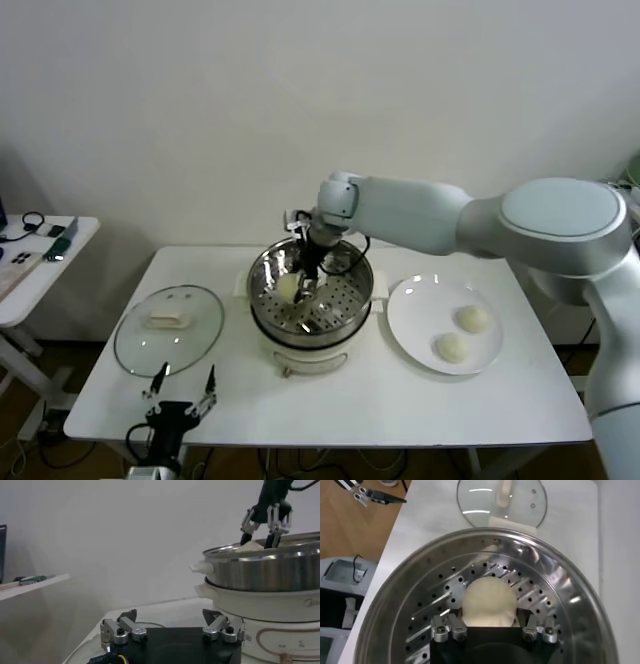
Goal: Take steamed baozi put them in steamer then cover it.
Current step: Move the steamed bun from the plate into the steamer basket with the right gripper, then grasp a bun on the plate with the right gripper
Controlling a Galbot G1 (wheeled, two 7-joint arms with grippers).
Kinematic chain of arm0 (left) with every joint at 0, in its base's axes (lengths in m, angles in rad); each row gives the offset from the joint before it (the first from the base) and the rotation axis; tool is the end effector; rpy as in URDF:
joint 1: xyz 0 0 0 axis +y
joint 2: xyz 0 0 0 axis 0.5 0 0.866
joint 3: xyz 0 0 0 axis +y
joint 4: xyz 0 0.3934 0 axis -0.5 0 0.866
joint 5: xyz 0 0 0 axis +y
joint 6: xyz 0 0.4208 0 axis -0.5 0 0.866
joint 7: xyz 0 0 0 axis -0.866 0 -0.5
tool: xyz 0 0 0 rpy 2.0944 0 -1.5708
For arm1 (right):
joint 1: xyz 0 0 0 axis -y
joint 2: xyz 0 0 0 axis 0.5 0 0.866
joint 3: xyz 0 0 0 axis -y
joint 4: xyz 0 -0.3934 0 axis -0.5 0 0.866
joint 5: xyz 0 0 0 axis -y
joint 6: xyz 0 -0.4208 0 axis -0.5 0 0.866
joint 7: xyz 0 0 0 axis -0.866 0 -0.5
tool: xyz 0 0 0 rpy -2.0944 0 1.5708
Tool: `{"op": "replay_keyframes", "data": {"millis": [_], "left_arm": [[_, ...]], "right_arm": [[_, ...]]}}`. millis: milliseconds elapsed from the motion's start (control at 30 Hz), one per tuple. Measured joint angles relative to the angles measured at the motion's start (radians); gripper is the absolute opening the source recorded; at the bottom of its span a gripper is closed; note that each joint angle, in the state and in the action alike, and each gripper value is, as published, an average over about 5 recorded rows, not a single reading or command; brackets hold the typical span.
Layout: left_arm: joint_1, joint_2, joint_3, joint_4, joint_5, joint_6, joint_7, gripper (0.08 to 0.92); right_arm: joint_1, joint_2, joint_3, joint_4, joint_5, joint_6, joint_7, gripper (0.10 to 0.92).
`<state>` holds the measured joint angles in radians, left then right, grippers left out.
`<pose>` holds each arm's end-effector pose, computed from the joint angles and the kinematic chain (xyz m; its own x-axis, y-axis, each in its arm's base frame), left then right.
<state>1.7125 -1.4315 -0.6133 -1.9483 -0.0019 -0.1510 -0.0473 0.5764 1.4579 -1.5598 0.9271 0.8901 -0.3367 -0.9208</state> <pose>0.1638 0.0678 -0.4223 -0.9911 -0.0535 0.1218 -0.0326 0.9852 0.1683 0.6826 0.2187 -0.1292 -0.0362 -0.3377 0.9406 -0.9809 -0.1679 -0.0981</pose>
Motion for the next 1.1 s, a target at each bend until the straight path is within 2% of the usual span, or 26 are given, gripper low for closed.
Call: {"op": "replay_keyframes", "data": {"millis": [267,467,667,867,1100], "left_arm": [[-0.004,-0.001,0.001,0.003,-0.001,0.002,-0.001,0.823],[-0.001,-0.003,0.002,0.004,-0.001,0.001,-0.002,0.823],[-0.001,-0.003,0.0,0.002,-0.003,0.0,-0.003,0.823],[-0.003,-0.004,0.002,-0.003,-0.003,0.001,-0.003,0.823],[-0.009,-0.009,0.001,-0.014,-0.006,0.012,-0.006,0.823]], "right_arm": [[-0.019,0.023,-0.005,-0.021,-0.012,-0.001,-0.002,0.709],[-0.019,0.026,-0.004,-0.024,-0.019,-0.004,-0.005,0.81],[0.005,0.006,-0.001,-0.003,-0.023,0.0,-0.018,0.822],[0.075,-0.062,-0.011,0.059,-0.016,0.015,-0.041,0.823],[0.19,-0.222,-0.063,0.187,-0.048,0.045,-0.076,0.823]]}}
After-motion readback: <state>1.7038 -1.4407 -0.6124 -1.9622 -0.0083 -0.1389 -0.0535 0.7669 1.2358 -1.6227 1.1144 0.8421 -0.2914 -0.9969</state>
